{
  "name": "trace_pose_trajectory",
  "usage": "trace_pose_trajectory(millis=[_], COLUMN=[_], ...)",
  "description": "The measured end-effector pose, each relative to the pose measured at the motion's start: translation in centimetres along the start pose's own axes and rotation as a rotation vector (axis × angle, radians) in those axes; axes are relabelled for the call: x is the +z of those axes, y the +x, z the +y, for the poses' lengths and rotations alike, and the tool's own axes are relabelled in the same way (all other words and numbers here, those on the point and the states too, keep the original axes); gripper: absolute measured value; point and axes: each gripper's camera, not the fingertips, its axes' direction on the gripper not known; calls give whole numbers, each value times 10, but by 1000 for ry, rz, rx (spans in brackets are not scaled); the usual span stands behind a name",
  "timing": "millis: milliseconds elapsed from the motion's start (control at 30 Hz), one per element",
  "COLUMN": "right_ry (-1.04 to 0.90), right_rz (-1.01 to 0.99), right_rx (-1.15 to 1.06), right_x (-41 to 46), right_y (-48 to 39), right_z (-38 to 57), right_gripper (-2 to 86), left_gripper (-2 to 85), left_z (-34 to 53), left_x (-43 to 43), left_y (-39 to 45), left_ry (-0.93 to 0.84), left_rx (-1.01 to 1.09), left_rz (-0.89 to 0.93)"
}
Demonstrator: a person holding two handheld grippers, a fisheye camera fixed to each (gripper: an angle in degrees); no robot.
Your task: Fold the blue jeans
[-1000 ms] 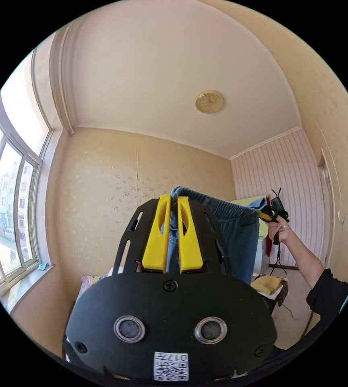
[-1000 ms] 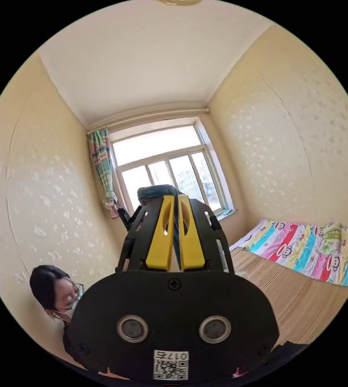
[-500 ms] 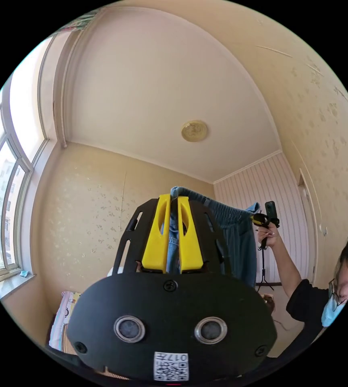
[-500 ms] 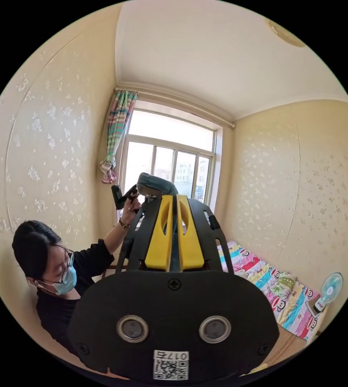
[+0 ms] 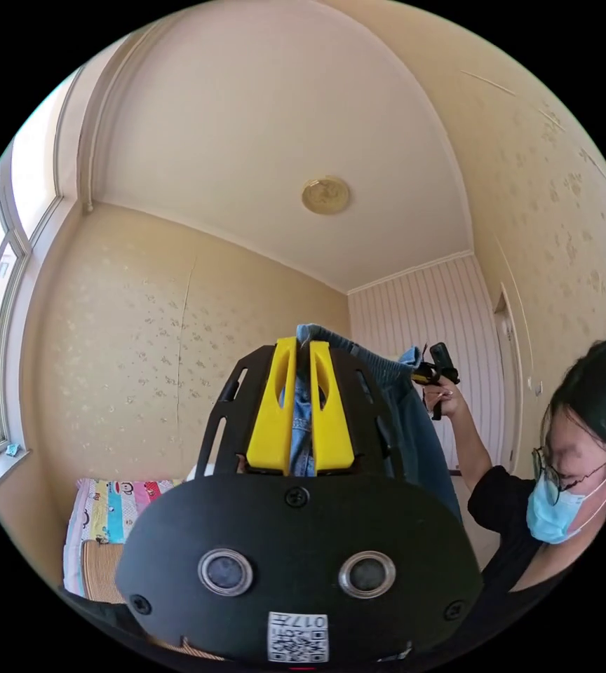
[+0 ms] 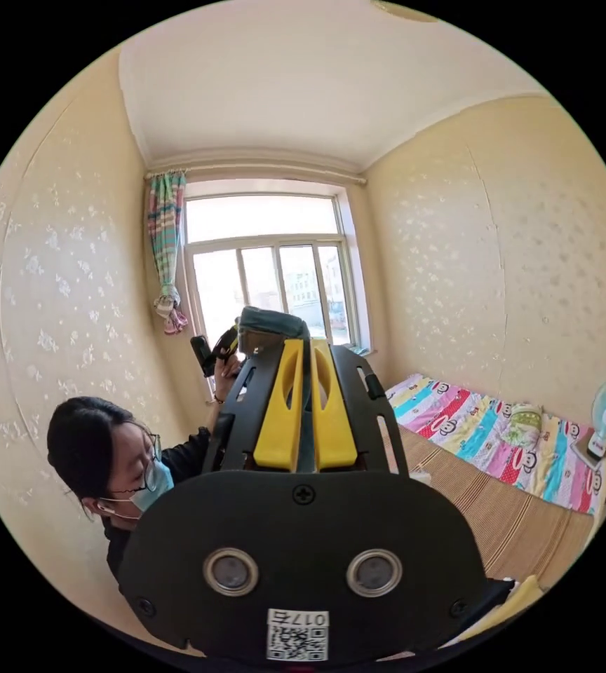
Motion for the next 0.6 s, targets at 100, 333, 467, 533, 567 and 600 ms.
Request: trace_pose_trajectory(millis=[100,333,467,533,567,600], right_ry=[-16,-49,-24,94,63,-45], right_rz=[88,411,808,762,666,580], right_rx=[37,215,441,484,474,467], right_x=[21,116,173,185,198,216], right_y=[55,347,506,538,564,592], right_z=[38,-24,-24,26,64,111], right_gripper=[21,33,76,73,67,75], left_gripper=[37,53,80,58,66,81], left_z=[29,33,92,166,192,252], left_x=[40,383,463,494,506,528], left_y=[-40,-303,-395,-413,-417,-421], left_ry=[-65,-418,-451,-459,-541,-738], left_rx=[-72,-329,-526,-473,-460,-431], left_rz=[-4,-203,-375,-218,-188,-160])
